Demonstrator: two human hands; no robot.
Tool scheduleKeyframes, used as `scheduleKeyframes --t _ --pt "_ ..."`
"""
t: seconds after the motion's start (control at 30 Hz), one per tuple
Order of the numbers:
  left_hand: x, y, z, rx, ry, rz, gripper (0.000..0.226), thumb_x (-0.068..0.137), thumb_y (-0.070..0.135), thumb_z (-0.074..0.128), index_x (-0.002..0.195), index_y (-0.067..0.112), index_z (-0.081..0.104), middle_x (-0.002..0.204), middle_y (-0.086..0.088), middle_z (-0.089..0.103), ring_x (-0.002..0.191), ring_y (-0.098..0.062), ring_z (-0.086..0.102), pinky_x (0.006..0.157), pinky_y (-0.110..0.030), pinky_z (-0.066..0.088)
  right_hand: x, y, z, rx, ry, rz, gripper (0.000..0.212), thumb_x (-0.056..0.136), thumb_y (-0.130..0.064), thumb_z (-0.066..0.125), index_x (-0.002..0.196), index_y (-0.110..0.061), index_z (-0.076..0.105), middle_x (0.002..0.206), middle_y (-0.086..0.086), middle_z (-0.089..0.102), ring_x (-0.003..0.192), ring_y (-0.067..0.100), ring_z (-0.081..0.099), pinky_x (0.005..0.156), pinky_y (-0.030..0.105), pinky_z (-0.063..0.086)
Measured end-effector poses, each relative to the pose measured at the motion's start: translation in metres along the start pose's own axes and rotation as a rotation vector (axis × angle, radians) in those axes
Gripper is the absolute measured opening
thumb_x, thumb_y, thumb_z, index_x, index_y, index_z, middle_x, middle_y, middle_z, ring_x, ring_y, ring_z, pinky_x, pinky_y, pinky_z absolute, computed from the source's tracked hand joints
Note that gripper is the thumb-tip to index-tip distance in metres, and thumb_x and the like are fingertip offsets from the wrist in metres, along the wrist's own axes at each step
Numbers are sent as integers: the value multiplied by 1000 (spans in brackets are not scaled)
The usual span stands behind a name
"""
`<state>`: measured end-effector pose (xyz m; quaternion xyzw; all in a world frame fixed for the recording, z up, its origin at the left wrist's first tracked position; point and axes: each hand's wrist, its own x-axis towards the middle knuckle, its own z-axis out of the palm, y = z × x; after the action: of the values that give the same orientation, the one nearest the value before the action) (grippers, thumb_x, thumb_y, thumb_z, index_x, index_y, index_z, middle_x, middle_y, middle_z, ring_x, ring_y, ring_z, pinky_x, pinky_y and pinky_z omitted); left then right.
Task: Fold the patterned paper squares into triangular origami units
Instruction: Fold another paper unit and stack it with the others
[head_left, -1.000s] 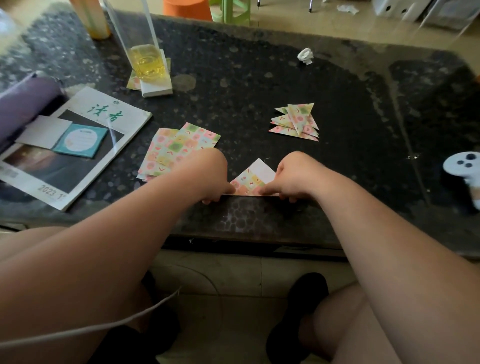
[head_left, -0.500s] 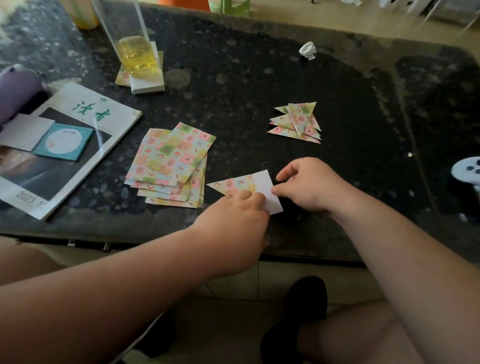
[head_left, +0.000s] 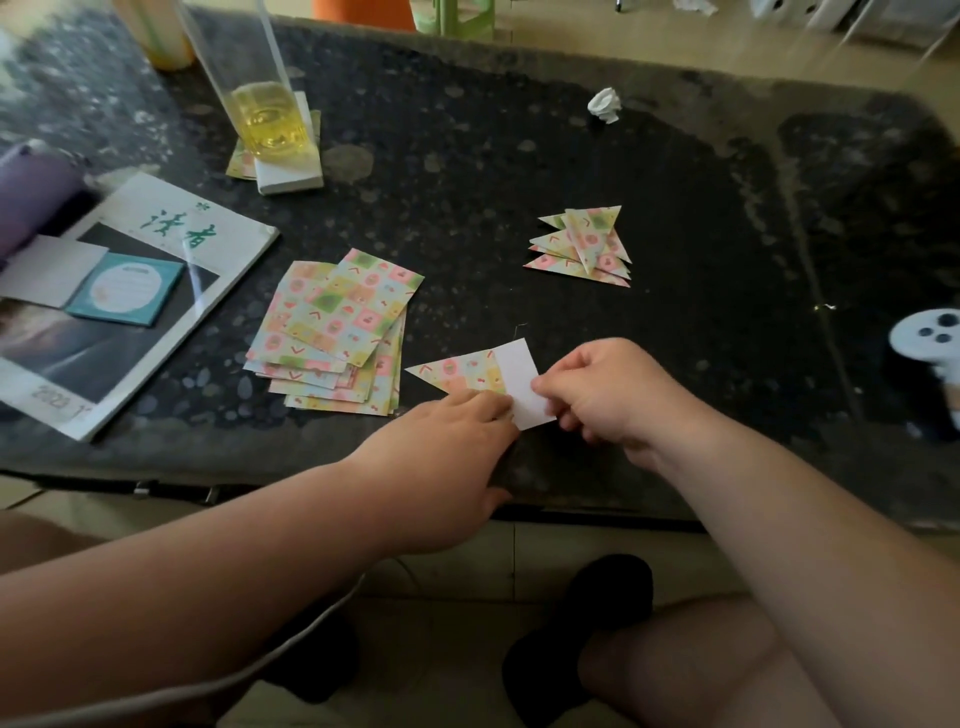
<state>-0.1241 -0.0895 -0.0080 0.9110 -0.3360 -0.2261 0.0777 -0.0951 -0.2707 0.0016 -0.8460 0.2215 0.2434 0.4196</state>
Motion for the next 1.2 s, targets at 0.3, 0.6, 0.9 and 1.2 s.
scheduleKeyframes --t 0.3,0.6,0.9,1.2 --pt "-4 0 7 68 -12 -2 75 96 53 56 158 25 24 168 4 12 154 -27 3 126 -42 13 1 -20 3 142 -65 67 21 93 -16 71 112 -13 61 101 13 73 67 17 63 46 27 40" --pt "-7 -6 0 -18 26 -52 64 97 50 57 152 26 34 163 7 22 152 -21 11 123 -40 20 10 0 9 -46 6 -145 79 86 -16 78 150 -41 39 97 -2 75 65 9 72 52 22 49" --pt "-6 -8 -1 -51 21 -50 66 96 47 59 154 26 33 164 7 19 153 -17 8 123 -36 18 18 12 -4 -476 -66 -622 31 92 -9 68 113 -29 78 98 -16 59 79 -4 57 73 9 39" --pt "-1 -17 -1 -29 68 -99 69 98 54 52 158 32 25 169 8 8 156 -13 -5 125 -45 -2 7 32 -3 -530 165 -765 16 90 -18 72 102 -23 82 87 -13 60 87 12 60 74 35 51"
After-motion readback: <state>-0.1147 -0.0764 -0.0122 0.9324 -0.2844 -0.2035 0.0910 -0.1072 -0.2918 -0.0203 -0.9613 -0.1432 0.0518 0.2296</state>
